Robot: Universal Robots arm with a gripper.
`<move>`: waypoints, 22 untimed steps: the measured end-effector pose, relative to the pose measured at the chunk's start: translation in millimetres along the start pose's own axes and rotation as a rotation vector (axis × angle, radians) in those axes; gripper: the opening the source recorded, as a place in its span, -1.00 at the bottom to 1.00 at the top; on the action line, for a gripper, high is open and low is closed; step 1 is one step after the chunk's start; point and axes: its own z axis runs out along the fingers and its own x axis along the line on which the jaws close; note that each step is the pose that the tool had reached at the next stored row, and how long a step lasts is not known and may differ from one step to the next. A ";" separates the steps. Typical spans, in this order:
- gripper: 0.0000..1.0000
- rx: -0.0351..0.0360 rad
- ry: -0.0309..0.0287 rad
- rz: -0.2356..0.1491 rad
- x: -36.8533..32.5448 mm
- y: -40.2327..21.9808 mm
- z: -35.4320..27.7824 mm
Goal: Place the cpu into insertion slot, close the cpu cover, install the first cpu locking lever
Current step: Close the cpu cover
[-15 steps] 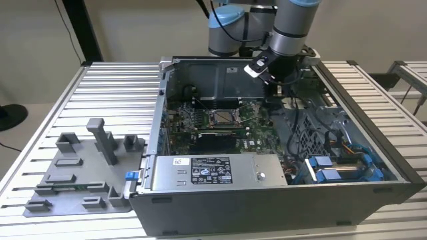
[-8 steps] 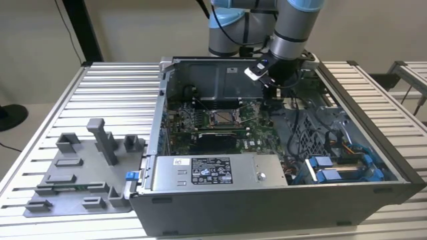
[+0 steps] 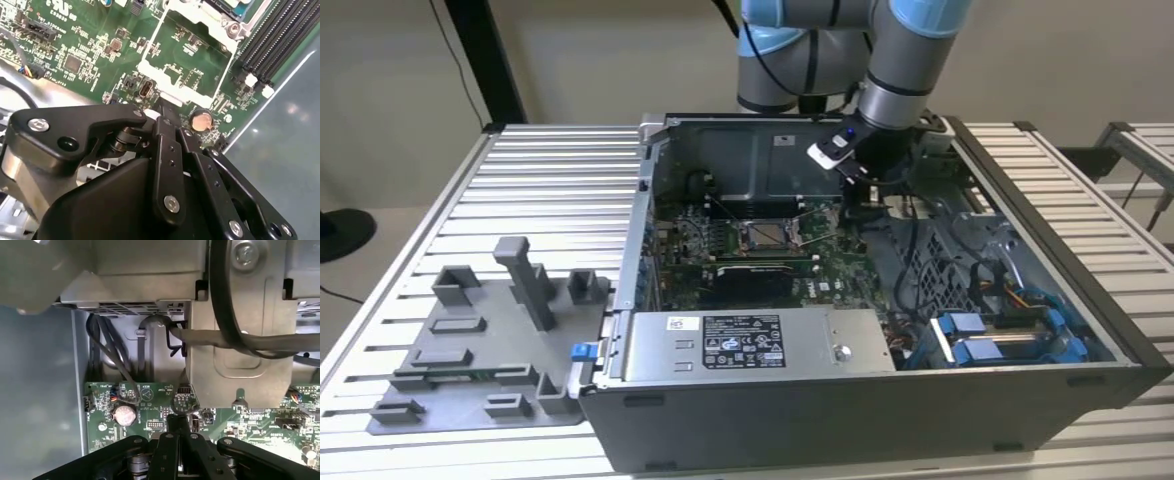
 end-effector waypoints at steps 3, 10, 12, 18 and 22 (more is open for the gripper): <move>-1.00 0.0378 -0.0017 0.002 -1.1 0.1 0.4; -1.00 0.1333 -0.0050 0.006 -3.1 -0.1 -0.2; -1.00 0.1369 -0.0039 0.006 -3.2 -1.4 -1.6; -1.00 0.1382 -0.0024 0.006 -3.0 -7.5 -12.5; -1.00 0.1382 -0.0012 0.005 -3.2 -16.7 -15.8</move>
